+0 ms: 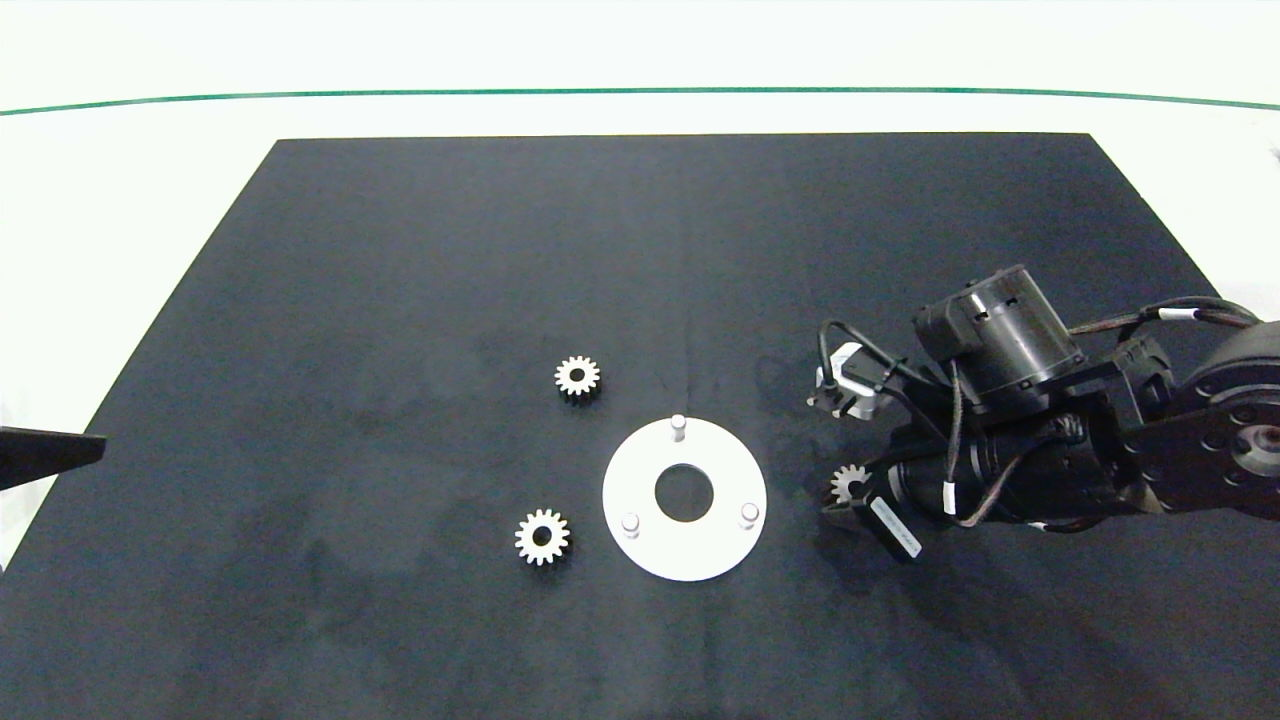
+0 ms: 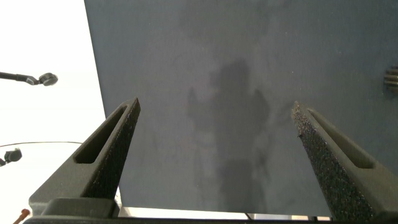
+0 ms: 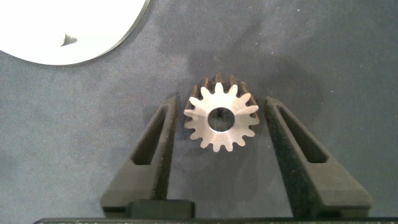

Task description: Install three planetary gears onto the carrier pins

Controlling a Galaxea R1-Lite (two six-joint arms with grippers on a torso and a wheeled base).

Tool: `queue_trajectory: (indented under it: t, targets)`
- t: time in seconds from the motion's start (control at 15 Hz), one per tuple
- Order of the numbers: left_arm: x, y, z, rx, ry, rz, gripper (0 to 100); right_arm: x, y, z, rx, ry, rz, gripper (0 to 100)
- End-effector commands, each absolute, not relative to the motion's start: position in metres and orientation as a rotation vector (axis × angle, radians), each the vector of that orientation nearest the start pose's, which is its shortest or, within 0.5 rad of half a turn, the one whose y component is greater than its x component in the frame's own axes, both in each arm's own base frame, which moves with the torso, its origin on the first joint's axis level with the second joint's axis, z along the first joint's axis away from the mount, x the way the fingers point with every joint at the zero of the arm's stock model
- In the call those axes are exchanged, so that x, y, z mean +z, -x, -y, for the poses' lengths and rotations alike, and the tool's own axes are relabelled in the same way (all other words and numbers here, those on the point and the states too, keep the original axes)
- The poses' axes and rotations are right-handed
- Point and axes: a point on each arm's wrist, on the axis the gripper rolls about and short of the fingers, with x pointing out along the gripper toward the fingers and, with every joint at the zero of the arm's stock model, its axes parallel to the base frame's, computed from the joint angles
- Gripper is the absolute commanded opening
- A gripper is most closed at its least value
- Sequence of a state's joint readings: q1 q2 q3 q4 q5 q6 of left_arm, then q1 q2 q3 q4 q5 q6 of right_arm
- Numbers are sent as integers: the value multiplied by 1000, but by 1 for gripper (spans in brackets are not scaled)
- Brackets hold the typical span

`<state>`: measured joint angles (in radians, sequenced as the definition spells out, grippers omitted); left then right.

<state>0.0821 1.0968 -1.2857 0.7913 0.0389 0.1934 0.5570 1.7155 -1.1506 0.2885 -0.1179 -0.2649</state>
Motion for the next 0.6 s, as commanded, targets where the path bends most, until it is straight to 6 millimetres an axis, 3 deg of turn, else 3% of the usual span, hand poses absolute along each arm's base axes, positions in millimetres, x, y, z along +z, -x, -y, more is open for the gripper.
queue_trajectory:
  t: [0.07, 0.4, 0.6]
  targets:
    - [316, -103, -9, 60, -176, -614, 100, 189, -254, -156, 524, 536, -761, 48]
    - [316, -102, -9, 59, -176, -611, 100, 191, -252, -155, 525, 534, -755, 37]
    - [316, -101, -9, 57, -177, -611, 100, 209, -237, -157, 548, 521, -687, 31]
